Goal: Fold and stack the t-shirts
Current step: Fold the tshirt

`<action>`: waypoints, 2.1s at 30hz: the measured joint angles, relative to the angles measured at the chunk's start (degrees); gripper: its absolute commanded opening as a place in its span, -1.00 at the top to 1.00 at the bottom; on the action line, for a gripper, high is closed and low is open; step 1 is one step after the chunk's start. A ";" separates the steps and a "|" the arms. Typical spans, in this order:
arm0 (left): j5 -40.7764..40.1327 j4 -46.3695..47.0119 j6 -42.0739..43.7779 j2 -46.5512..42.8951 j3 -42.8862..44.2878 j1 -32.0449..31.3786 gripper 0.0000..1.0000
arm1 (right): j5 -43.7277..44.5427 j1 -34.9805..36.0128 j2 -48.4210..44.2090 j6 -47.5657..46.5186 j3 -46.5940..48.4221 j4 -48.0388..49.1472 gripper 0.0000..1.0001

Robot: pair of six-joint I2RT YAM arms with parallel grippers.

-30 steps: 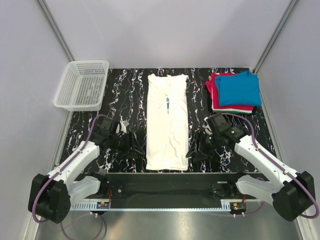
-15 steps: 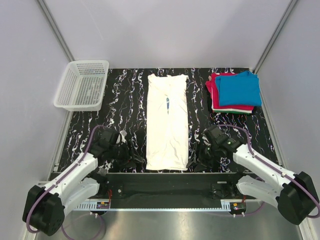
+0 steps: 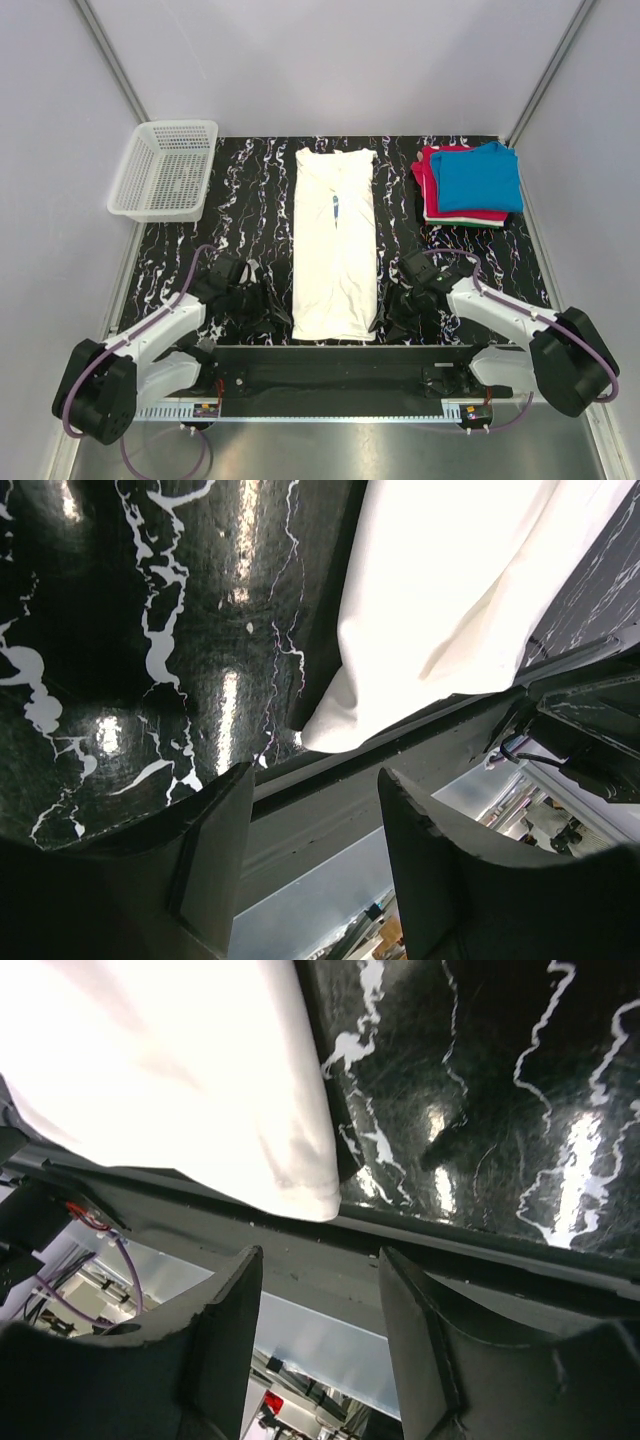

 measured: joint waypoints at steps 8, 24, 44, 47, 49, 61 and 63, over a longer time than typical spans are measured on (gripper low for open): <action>0.66 2.86 0.66 3.82 0.02 -0.07 -0.15 | 2.51 0.02 2.69 0.28 0.11 1.38 -0.16; 1.55 8.72 0.44 8.55 -0.02 -1.66 -0.15 | 0.94 0.11 8.87 0.42 -0.94 11.69 -0.17; 3.58 17.40 -2.73 19.12 3.02 -9.20 -0.12 | -3.17 0.11 10.54 1.42 -2.64 18.25 -0.16; 3.63 17.79 -3.08 20.04 3.52 -9.73 -0.11 | -4.22 0.11 11.39 1.44 -2.62 19.41 -0.16; 3.63 18.05 -3.10 20.20 3.56 -9.84 -0.11 | -4.63 0.11 11.69 1.42 -2.64 19.98 -0.15; 3.23 18.32 -2.84 20.79 3.48 -9.92 0.17 | -5.75 0.11 13.70 1.42 -2.97 21.81 0.13; 3.26 18.49 -2.69 21.35 3.45 -9.92 0.17 | -6.25 0.11 14.36 1.46 -2.86 22.29 0.12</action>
